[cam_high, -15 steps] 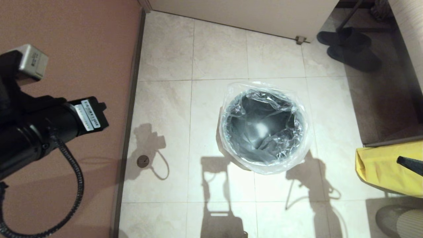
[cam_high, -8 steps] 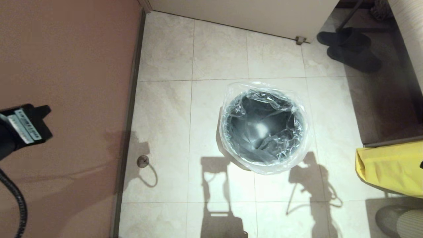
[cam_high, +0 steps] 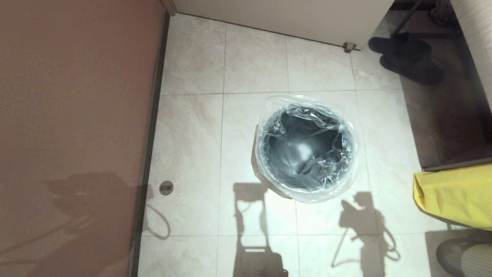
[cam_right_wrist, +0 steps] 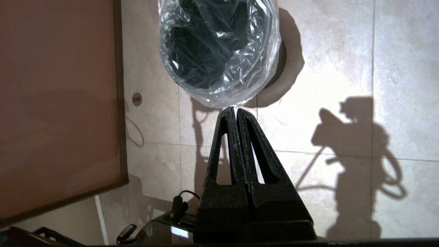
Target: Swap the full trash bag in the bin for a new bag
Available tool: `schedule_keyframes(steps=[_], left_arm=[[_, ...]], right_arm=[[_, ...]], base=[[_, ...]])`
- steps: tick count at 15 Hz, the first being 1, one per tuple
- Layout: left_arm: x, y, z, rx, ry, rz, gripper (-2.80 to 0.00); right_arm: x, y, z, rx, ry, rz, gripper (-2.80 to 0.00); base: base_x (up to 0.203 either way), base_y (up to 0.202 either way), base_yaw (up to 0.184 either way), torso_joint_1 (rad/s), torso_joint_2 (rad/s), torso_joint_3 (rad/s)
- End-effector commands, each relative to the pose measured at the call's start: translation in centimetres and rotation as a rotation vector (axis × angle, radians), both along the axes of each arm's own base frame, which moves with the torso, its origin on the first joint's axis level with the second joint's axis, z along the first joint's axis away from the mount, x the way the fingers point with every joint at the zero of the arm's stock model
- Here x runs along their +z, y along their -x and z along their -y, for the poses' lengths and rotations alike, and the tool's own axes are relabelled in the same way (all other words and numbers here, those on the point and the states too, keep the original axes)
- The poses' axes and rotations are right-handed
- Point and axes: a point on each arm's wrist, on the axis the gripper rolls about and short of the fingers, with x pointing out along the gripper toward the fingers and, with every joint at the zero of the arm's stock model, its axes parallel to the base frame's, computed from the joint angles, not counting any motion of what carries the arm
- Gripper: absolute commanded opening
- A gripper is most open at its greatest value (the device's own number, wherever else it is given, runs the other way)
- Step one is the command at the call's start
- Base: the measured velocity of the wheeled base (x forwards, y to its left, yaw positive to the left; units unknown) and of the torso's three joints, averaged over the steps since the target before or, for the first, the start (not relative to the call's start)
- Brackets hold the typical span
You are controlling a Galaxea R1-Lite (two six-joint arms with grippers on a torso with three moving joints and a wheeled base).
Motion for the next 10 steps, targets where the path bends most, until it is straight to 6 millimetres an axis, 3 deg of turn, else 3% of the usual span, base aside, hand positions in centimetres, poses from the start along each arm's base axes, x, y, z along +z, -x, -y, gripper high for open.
schedule_keyframes(steps=[1, 8, 10], left_arm=[[-0.9, 2.1, -0.4, 0.027, 0.004, 0.052, -2.80], [-6.6, 6.4, -1.0, 0.046, -0.007, 0.110, -2.80], [-8.2, 6.3, -0.9, 0.039, -0.021, 0.077, -2.80]], right_arm=[[-0.2, 1.5, -0.2, -0.019, -0.024, 0.046, -2.80], [-1.4, 3.8, -0.2, -0.196, -0.027, 0.077, -2.80], [-1.8, 4.6, -0.3, -0.225, -0.020, 0.089, -2.80]], base=[[0.000, 0.000, 0.000, 0.000, 0.00, 0.000], [0.000, 0.000, 0.000, 0.000, 0.00, 0.000], [0.000, 0.000, 0.000, 0.000, 0.00, 0.000]])
